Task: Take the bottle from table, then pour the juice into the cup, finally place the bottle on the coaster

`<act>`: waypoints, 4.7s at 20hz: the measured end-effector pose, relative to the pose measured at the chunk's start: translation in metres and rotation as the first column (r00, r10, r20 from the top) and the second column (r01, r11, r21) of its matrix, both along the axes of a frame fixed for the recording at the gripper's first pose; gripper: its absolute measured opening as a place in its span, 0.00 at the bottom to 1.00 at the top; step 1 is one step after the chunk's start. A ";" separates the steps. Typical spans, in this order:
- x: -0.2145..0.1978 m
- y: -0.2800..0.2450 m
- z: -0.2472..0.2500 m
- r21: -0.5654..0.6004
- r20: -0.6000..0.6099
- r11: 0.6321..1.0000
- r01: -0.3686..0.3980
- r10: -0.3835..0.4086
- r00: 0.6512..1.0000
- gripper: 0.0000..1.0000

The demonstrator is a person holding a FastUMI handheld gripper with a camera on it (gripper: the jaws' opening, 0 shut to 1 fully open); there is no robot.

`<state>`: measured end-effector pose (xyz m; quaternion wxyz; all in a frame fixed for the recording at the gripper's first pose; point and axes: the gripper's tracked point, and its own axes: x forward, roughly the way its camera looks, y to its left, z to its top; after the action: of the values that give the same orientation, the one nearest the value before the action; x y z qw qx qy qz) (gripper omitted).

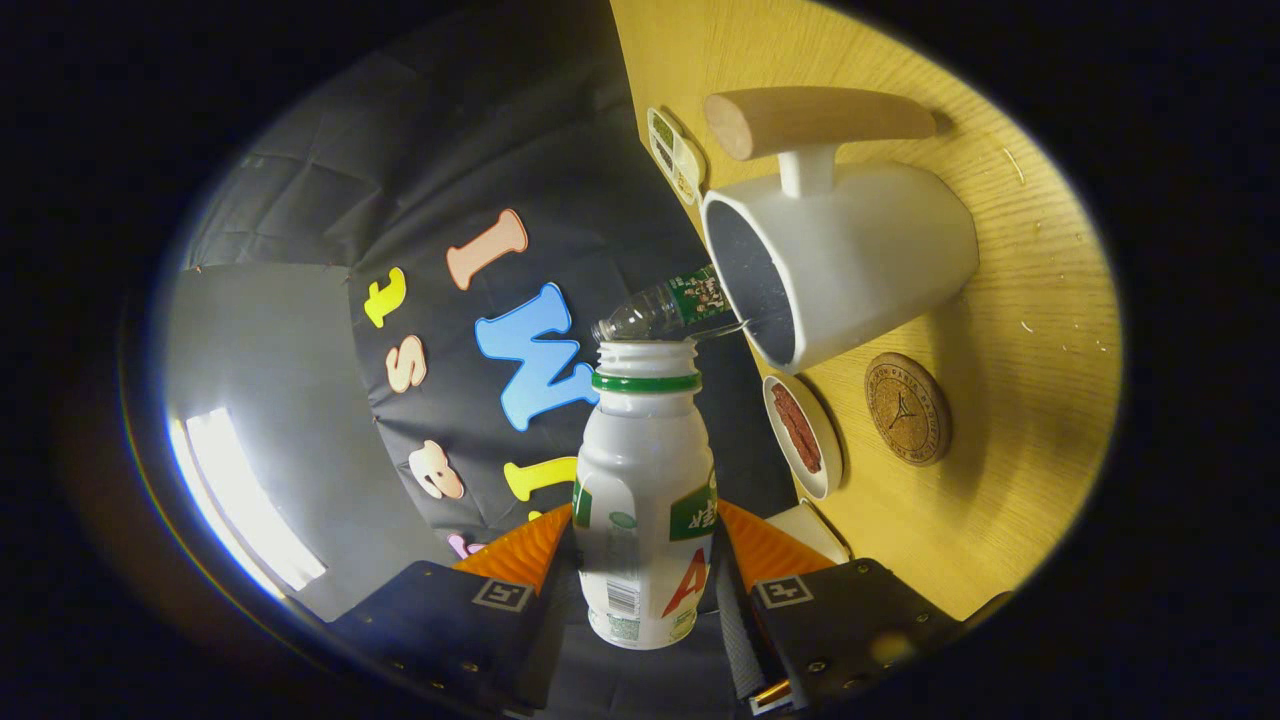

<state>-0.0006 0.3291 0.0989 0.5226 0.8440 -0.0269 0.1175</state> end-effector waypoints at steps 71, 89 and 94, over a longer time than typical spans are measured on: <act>-0.007 0.035 0.003 -0.996 0.081 0.019 0.085 -0.160 0.984 0.67; 0.024 0.025 -0.016 -0.936 0.153 -0.342 0.079 -0.196 0.969 0.67; 0.046 0.016 -0.034 -0.924 0.122 -0.381 0.034 -0.208 0.971 0.67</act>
<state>0.0450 0.3454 0.0647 0.9989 0.0402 0.0173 -0.0144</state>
